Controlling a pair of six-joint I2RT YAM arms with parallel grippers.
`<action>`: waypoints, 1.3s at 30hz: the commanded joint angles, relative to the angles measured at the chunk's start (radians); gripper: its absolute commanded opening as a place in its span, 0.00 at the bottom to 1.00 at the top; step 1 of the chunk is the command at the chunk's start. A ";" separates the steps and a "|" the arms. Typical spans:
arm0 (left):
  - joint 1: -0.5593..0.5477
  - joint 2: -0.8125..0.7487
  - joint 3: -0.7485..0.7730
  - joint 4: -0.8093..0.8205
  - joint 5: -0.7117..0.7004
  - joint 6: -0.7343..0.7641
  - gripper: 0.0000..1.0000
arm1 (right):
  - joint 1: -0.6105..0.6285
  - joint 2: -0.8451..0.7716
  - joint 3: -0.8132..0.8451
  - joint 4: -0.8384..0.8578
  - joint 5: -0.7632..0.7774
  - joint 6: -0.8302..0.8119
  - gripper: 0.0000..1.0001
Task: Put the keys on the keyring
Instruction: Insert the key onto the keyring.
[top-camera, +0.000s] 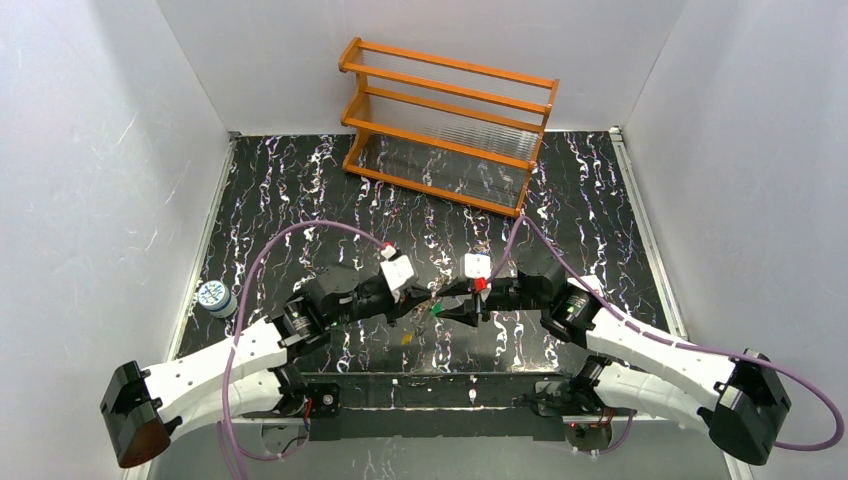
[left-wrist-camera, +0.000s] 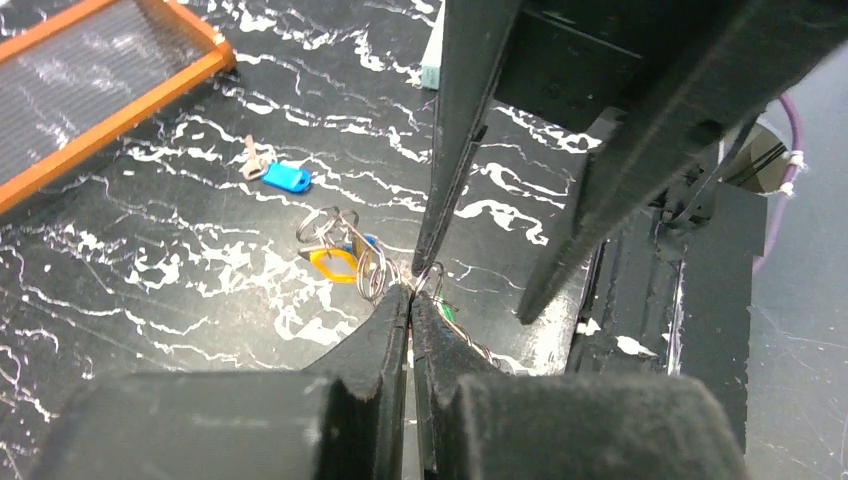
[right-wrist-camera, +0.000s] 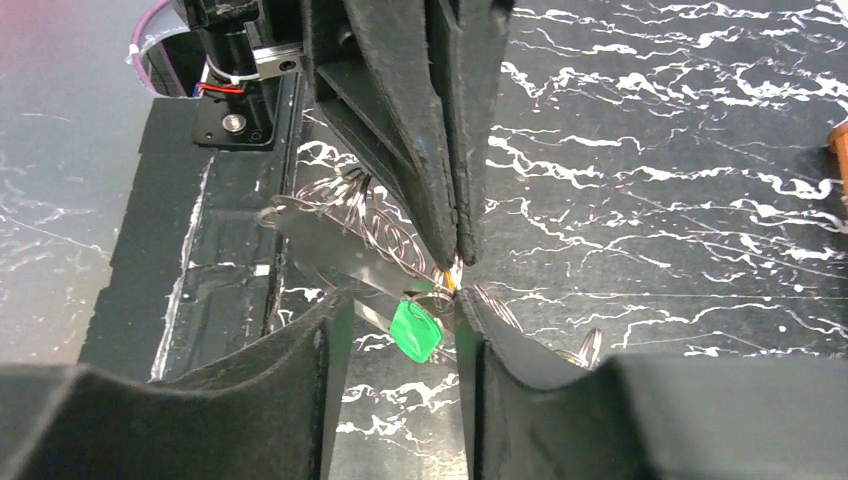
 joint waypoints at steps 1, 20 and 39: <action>0.000 0.048 0.120 -0.173 -0.051 -0.054 0.00 | 0.000 -0.010 0.061 0.048 0.024 -0.007 0.53; -0.001 0.109 0.213 -0.291 -0.016 -0.012 0.00 | -0.001 0.100 0.095 0.083 0.042 0.060 0.31; -0.001 0.100 0.200 -0.255 0.018 -0.018 0.00 | 0.001 0.141 0.098 0.095 0.037 0.046 0.01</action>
